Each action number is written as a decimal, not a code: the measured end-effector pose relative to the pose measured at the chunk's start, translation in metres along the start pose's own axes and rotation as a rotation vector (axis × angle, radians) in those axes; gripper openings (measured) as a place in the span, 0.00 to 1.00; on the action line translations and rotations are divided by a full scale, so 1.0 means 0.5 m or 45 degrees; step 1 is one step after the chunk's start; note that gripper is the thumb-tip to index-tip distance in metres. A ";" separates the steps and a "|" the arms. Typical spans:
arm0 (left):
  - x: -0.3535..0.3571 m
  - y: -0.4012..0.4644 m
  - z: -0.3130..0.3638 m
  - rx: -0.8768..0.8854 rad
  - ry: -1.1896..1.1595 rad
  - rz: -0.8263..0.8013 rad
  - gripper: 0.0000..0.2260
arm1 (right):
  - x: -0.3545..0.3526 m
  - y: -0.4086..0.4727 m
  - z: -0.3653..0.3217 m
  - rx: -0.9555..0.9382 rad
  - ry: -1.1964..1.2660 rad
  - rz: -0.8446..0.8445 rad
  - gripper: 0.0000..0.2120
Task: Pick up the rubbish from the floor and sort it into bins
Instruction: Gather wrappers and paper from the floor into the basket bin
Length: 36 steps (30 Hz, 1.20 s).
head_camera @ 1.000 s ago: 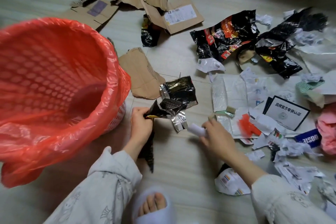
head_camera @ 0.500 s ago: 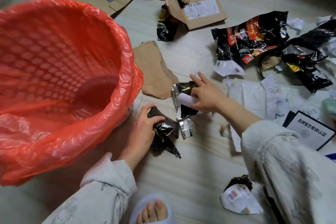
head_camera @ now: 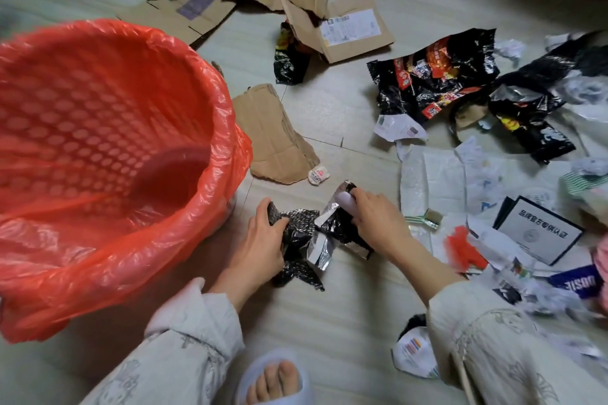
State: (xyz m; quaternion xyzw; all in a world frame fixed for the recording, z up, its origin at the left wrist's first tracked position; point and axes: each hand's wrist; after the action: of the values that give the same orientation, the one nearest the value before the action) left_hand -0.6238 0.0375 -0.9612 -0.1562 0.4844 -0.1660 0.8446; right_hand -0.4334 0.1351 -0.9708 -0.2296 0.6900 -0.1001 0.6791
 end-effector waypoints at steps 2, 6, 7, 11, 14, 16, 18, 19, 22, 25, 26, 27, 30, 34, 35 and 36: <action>-0.002 -0.004 0.013 -0.046 -0.076 -0.047 0.26 | 0.004 -0.023 0.017 0.051 -0.022 0.127 0.30; -0.002 -0.001 0.043 -0.167 -0.177 -0.064 0.26 | -0.011 -0.046 0.041 0.305 0.062 0.220 0.16; 0.003 0.002 0.046 -0.203 -0.197 -0.037 0.25 | -0.012 -0.051 0.042 0.330 0.125 0.253 0.12; 0.021 0.007 0.051 -0.296 -0.148 0.121 0.14 | 0.017 -0.068 0.033 0.234 0.090 0.383 0.16; 0.029 0.009 0.048 -0.300 -0.159 0.185 0.18 | 0.034 -0.070 0.023 0.085 0.075 0.450 0.11; 0.033 0.010 0.041 -0.283 -0.160 0.231 0.25 | 0.051 -0.072 0.022 0.016 0.017 0.447 0.11; 0.036 0.013 0.034 -0.295 -0.167 0.228 0.31 | 0.078 -0.078 0.026 0.022 -0.052 0.377 0.18; 0.037 0.014 0.031 -0.298 -0.164 0.221 0.32 | 0.093 -0.082 0.029 0.029 -0.076 0.344 0.22; 0.046 0.013 0.026 -0.276 -0.130 0.232 0.30 | 0.124 -0.103 0.044 0.008 -0.130 0.226 0.27; 0.056 0.012 0.027 -0.260 -0.105 0.263 0.29 | 0.145 -0.124 0.058 -0.024 -0.137 0.188 0.32; 0.058 0.012 0.027 -0.258 -0.097 0.271 0.29 | 0.146 -0.129 0.060 -0.036 -0.132 0.168 0.35; 0.060 0.012 0.027 -0.252 -0.092 0.278 0.29 | 0.146 -0.132 0.062 -0.041 -0.134 0.128 0.38; 0.060 0.011 0.025 -0.235 -0.094 0.293 0.29 | 0.129 -0.132 0.073 -0.104 -0.187 -0.005 0.54; 0.063 0.009 0.028 -0.225 -0.098 0.301 0.29 | 0.099 -0.131 0.080 -0.203 -0.268 -0.271 0.62; 0.064 0.009 0.030 -0.227 -0.095 0.301 0.29 | 0.096 -0.134 0.076 -0.191 -0.281 -0.267 0.62; 0.065 0.009 0.031 -0.234 -0.093 0.301 0.29 | 0.090 -0.139 0.070 -0.165 -0.263 -0.268 0.60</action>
State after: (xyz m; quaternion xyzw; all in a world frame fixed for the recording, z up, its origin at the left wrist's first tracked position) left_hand -0.5944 0.0292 -0.9805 -0.1806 0.4816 -0.0148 0.8575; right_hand -0.3851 0.0603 -0.9816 -0.3530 0.5937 -0.1017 0.7159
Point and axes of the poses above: each hand's wrist, its own y-axis towards the middle knuckle, its own x-axis out of the palm, z = x × y, and after that the axes turned 14 degrees about x, right-handed
